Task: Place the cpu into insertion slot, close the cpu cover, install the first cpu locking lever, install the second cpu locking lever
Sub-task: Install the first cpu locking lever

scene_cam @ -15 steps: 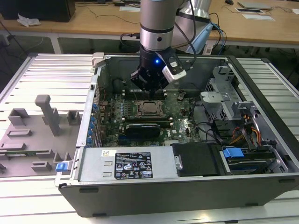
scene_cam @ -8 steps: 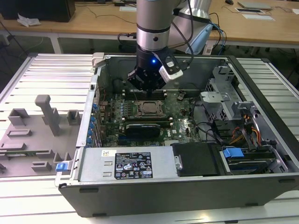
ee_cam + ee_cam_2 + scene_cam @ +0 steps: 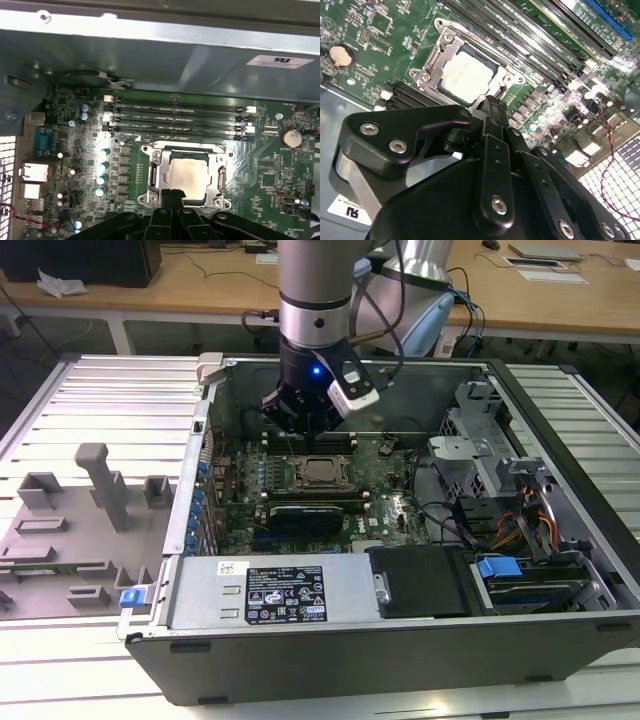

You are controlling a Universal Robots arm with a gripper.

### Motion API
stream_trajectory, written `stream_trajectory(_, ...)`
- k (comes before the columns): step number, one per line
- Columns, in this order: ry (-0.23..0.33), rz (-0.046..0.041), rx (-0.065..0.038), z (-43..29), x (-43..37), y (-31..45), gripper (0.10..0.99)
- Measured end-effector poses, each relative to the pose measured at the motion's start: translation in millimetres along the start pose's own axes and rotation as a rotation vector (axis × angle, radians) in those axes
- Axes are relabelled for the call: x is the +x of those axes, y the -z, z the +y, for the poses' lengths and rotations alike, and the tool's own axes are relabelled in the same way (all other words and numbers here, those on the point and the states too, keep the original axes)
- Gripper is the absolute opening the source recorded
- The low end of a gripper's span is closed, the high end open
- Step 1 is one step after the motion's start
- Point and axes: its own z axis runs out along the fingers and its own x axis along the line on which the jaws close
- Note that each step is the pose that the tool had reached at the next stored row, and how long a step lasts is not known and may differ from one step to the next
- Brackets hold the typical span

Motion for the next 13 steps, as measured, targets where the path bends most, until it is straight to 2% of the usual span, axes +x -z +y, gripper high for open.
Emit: stream_trajectory(13,0.0,0.0,0.0,1.9,22.2,0.4,0.106)
